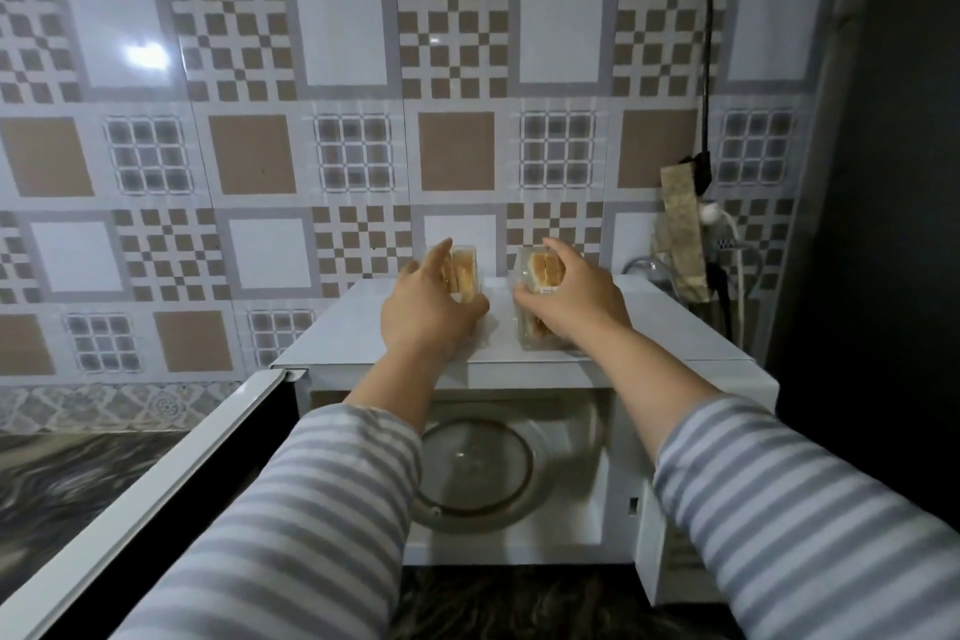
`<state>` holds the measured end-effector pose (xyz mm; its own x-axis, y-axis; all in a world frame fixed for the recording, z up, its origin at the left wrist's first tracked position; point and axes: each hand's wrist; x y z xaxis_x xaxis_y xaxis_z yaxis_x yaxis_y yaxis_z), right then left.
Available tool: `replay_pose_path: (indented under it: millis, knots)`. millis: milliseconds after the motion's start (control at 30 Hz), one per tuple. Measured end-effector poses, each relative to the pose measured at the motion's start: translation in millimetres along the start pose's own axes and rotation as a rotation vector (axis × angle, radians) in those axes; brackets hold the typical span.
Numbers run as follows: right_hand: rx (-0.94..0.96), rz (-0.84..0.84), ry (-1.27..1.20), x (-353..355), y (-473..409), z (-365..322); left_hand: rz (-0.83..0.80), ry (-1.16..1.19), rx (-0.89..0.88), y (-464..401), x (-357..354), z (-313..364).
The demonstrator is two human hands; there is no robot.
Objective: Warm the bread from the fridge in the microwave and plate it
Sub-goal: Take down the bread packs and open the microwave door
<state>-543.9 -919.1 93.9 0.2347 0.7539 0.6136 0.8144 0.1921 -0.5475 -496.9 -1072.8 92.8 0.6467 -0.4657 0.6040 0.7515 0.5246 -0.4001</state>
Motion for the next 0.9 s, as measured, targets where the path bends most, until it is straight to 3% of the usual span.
replay_pose_path:
  millis: [267, 500, 900]
  knots:
    - [0.103, 0.077, -0.002, 44, 82, -12, 0.075, 0.047, -0.126, 91, 26, 10]
    - [0.2, 0.081, -0.06, 62, 188, 2, 0.103, 0.031, -0.09, 199, 35, -8]
    - [0.005, -0.126, -0.083, 22, 349, 58, -0.019, 0.01, 0.136, 355, 4, -92]
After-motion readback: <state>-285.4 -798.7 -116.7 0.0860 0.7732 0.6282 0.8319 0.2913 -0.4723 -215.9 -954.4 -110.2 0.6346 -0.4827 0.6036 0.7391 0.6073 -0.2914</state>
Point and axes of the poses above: each hand's wrist, its own y-axis away from the middle knuckle, its own x-axis out of the back of the hand, z = x × y, and after that the axes turned 8 degrees about x, right-handed
